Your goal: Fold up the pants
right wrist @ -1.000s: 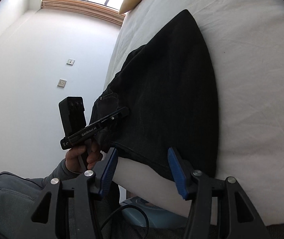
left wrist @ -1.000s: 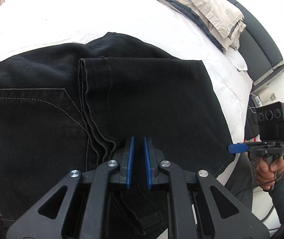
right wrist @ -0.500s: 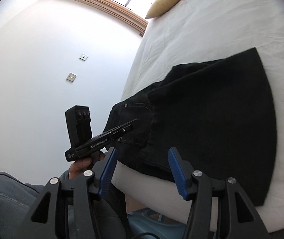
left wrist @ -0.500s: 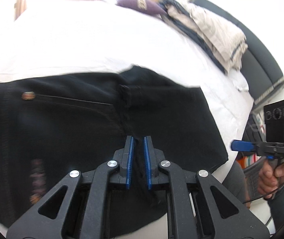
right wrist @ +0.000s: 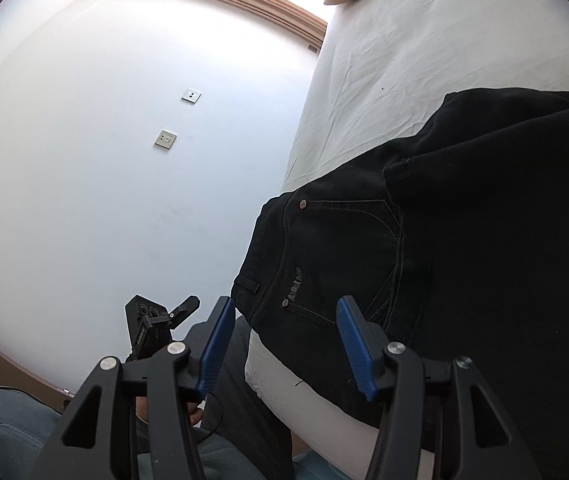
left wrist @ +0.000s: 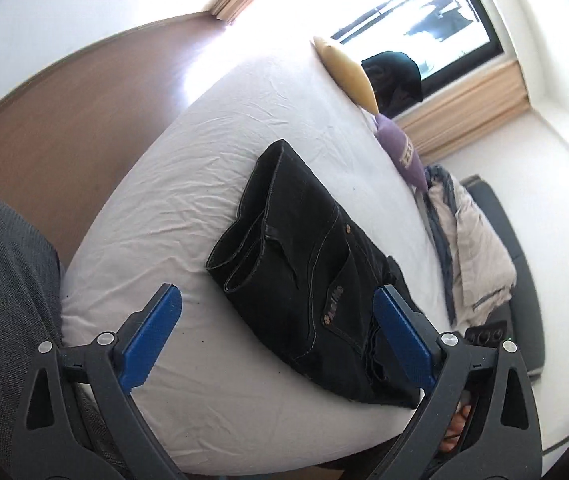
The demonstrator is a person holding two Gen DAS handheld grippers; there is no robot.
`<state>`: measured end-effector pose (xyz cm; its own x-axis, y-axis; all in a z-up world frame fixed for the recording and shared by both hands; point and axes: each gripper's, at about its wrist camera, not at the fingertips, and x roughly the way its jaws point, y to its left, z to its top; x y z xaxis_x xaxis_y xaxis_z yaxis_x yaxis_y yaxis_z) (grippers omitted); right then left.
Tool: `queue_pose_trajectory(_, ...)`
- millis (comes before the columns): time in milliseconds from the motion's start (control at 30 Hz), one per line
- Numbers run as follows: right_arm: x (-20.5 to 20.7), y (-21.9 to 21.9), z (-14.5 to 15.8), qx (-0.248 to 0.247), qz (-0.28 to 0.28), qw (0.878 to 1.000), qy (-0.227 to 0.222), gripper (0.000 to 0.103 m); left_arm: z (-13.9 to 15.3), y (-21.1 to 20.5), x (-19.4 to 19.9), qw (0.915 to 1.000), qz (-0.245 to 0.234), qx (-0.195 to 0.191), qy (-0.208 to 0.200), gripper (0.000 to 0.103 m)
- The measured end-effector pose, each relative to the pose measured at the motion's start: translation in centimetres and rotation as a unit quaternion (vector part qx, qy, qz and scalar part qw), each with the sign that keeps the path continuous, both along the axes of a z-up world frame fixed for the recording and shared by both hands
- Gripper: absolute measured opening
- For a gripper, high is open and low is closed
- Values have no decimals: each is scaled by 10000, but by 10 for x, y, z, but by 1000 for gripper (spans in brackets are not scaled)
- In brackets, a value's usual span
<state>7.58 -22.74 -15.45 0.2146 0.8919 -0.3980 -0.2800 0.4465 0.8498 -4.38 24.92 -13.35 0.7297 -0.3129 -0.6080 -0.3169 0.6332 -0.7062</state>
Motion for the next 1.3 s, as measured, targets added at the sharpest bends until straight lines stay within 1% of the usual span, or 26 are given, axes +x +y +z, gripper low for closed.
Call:
queue_pose_trajectory(133, 0, -8, -4, 152, -145, 9998, 75, 57, -28, 0, 11, 9967, 14, -811, 46, 98)
queue_pose_trajectory(200, 1, -8, -4, 177, -200, 9996, 98, 57, -39, -4, 17, 9922, 72, -1243, 6, 97)
queue_pose_trajectory(233, 2, -7, -5, 185, -215, 9995, 102, 57, -46, -4, 20, 9902, 127, -1393, 5, 97)
queue_pose_trajectory(300, 1, -7, -5, 199, -218, 9995, 104, 57, -57, -2, 22, 9870, 307, -1574, 36, 96)
queue_pose_trajectory(467, 3, -4, -8, 186, -230, 9994, 179, 57, -69, 9, 25, 9751, 766, -2067, -231, 95)
queue_pose_trajectory(533, 3, -4, -10, 191, -224, 9993, 212, 57, -74, 12, 25, 9712, 894, -2190, -298, 87)
queue_pose_trajectory(567, 3, -3, -11, 190, -218, 9993, 222, 57, -77, 13, 26, 9700, 935, -2229, -267, 75)
queue_pose_trajectory(600, 3, -2, -11, 187, -207, 9994, 226, 57, -80, 14, 24, 9691, 956, -2266, -209, 58)
queue_pose_trajectory(633, 2, -2, -12, 194, -192, 9994, 220, 57, -85, 15, 24, 9681, 973, -2305, -109, 48)
queue_pose_trajectory(667, 3, -1, -12, 199, -192, 9994, 213, 57, -90, 16, 25, 9664, 985, -2372, -18, 29)
queue_pose_trajectory(733, 4, -1, -13, 187, -208, 9994, 214, 57, -99, 17, 25, 9616, 1002, -2555, 2, 25)
queue_pose_trajectory(833, 7, -3, -15, 100, -247, 9994, 239, 57, -100, 19, 26, 9616, 942, -2576, -42, 21)
queue_pose_trajectory(933, 14, -1, -21, -30, -216, 9994, 287, 57, -95, 19, 28, 9655, 891, -2446, -57, 18)
queue_pose_trajectory(1000, 20, 3, -24, -96, -135, 9994, 307, 57, -90, 18, 30, 9698, 841, -2290, -53, 17)
queue_pose_trajectory(1033, 23, 7, -27, -193, -74, 9992, 346, 57, -80, 14, 29, 9721, 810, -2201, -59, 17)
queue_pose_trajectory(1067, 29, 12, -33, -350, -21, 9984, 432, 57, -76, 13, 31, 9740, 784, -2125, -65, 16)
queue_pose_trajectory(1100, 33, 15, -41, -587, -15, 9967, 557, 57, -72, 11, 33, 9761, 755, -2037, -69, 16)
queue_pose_trajectory(1133, 37, 17, -50, -810, -22, 9943, 699, 52, -67, 10, 34, 9784, 715, -1936, -83, 16)
queue_pose_trajectory(1167, 40, 18, -58, -891, 4, 9931, 763, 45, -61, 9, 36, 9805, 672, -1844, -106, 15)
queue_pose_trajectory(1233, 43, 16, -63, -850, -36, 9934, 768, 40, -50, 4, 41, 9836, 602, -1696, -153, 14)
queue_pose_trajectory(1300, 42, 12, -67, -713, -64, 9943, 788, 39, -37, 1, 45, 9866, 515, -1535, -210, 14)
